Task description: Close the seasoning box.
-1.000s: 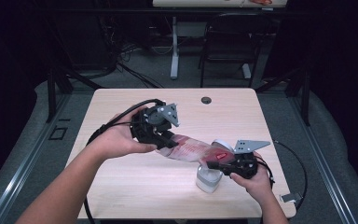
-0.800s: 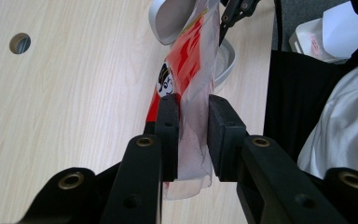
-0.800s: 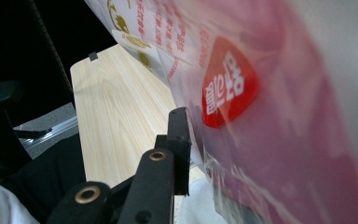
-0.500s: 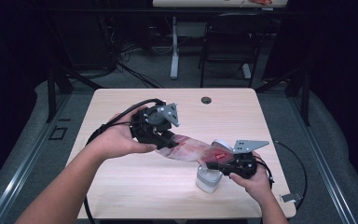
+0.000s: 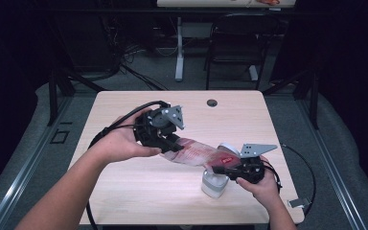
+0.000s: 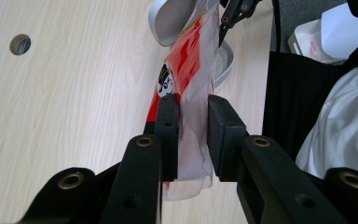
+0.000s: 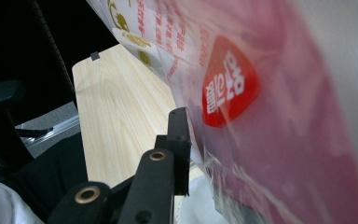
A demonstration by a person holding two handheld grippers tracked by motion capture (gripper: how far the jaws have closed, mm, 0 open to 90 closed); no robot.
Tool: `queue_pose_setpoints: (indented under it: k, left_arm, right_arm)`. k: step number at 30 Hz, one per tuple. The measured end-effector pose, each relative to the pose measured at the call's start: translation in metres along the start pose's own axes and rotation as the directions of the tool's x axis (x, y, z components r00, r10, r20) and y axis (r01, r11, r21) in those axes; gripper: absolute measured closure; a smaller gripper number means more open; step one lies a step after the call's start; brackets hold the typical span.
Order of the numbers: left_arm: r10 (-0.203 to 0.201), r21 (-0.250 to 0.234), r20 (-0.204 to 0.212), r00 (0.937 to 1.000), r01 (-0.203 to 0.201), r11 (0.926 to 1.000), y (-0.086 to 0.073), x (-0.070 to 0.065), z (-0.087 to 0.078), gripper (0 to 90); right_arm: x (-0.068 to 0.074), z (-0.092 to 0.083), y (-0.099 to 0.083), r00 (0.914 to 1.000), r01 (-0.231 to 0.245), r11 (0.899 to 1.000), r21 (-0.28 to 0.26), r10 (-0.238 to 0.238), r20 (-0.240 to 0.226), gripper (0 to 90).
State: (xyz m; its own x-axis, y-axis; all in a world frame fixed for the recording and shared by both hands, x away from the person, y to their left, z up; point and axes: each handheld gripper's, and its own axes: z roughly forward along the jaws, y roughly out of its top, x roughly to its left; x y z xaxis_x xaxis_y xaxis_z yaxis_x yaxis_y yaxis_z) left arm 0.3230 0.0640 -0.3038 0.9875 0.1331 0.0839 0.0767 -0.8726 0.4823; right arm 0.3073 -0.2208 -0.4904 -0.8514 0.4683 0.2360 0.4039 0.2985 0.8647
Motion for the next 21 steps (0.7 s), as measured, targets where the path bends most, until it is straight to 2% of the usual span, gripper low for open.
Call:
queue_pose_setpoints:
  k: [21]
  left_arm:
    - [0.0, -0.006, 0.006, 1.0, 0.0, 1.0, 0.0008, 0.0014, 0.0003, 76.1]
  right_arm:
    - [0.0015, -0.0028, -0.0005, 0.9998, 0.007, 1.0, 0.007, -0.007, -0.017, 81.4]
